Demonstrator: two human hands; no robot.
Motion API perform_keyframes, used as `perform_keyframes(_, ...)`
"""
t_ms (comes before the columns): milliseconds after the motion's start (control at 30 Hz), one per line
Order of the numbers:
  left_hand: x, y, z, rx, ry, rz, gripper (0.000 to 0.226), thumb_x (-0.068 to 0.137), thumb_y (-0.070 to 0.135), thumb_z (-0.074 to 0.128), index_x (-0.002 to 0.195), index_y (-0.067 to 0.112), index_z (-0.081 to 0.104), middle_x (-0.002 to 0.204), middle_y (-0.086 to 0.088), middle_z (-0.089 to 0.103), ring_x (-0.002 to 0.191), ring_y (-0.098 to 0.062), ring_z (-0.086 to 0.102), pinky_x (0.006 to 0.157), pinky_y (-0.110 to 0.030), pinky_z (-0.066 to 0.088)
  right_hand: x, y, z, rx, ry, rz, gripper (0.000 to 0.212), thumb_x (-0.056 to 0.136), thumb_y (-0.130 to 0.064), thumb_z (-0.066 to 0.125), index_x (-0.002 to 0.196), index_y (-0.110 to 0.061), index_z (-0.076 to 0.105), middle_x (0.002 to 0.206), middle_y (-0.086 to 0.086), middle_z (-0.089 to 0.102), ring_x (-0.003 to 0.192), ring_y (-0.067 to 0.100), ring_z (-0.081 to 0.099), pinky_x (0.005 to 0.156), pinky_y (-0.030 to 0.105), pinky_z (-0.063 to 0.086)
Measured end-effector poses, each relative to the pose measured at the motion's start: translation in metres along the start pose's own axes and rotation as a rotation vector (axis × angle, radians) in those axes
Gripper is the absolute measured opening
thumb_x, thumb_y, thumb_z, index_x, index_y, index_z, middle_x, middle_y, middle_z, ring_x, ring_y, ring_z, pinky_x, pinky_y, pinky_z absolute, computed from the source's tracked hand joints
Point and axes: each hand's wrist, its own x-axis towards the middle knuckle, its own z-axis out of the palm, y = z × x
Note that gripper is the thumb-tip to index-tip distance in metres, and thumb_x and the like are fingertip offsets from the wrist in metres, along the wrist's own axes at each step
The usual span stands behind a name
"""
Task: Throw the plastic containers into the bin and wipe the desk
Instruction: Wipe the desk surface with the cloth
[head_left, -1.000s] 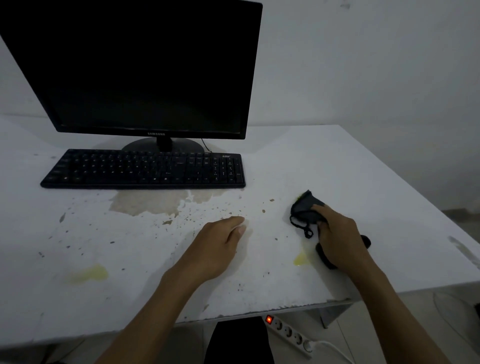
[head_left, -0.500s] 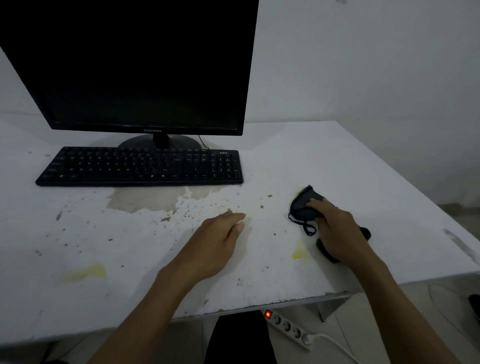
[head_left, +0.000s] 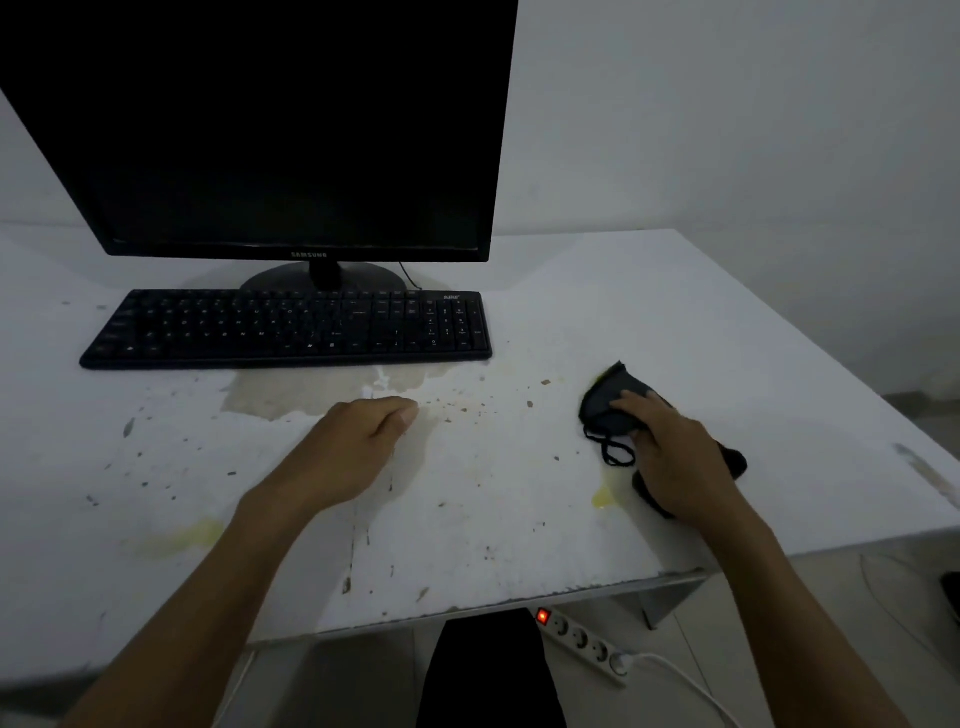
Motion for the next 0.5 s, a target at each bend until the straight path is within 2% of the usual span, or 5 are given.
perform_keyframes(233,0.000,-0.001,-0.003,-0.017,0.012,-0.036,0.045,0.098,0.043,0.030,0.135,0.024,0.047,0.140,0.000,0.047,0.127,-0.016,0.043,0.094,-0.022,0.029,0.004,0.015,-0.003,-0.010,0.059,0.111,0.039,0.094,0.000,0.038,0.128,-0.012,0.052,0.134,0.015,0.051,0.116,0.037,0.049,0.098,0.040,0.041)
perform_keyframes(300,-0.001,0.001,-0.002,-0.017,0.022,-0.037,0.043,0.099,0.041,0.030,0.132,0.021,0.050,0.133,-0.001,0.053,0.115,-0.013,0.049,0.088,-0.020,0.031,0.012,0.007,0.002,-0.024,0.043,0.118,0.040,0.094,-0.001,0.036,0.129,-0.012,0.051,0.138,0.012,0.047,0.124,0.035,0.043,0.103,0.040,0.036)
perform_keyframes(400,-0.003,0.003,0.002,-0.017,0.018,-0.022,0.036,0.099,0.039,0.030,0.112,0.023,0.059,0.100,-0.002,0.057,0.090,-0.009,0.045,0.067,-0.015,0.035,0.005,0.001,0.009,-0.035,-0.031,0.018,0.043,0.094,0.000,0.037,0.132,-0.016,0.049,0.147,0.002,0.038,0.140,0.027,0.026,0.111,0.039,0.026)
perform_keyframes(433,-0.004,0.004,0.002,-0.023,0.018,-0.020,0.032,0.099,0.039,0.030,0.106,0.025,0.058,0.096,0.002,0.053,0.087,-0.009,0.044,0.065,-0.011,0.032,0.000,0.003,0.007,-0.030,-0.052,-0.017,0.043,0.093,0.001,0.038,0.132,-0.016,0.049,0.147,0.001,0.038,0.140,0.025,0.025,0.111,0.037,0.025)
perform_keyframes(500,-0.007,0.007,0.001,-0.070,0.006,-0.009,0.035,0.098,0.041,0.029,0.114,0.028,0.058,0.101,0.007,0.053,0.092,-0.009,0.047,0.071,-0.013,0.034,-0.005,0.009,-0.004,-0.002,-0.049,-0.026,0.043,0.093,0.002,0.041,0.131,-0.016,0.051,0.144,0.005,0.042,0.135,0.027,0.035,0.108,0.031,0.028)
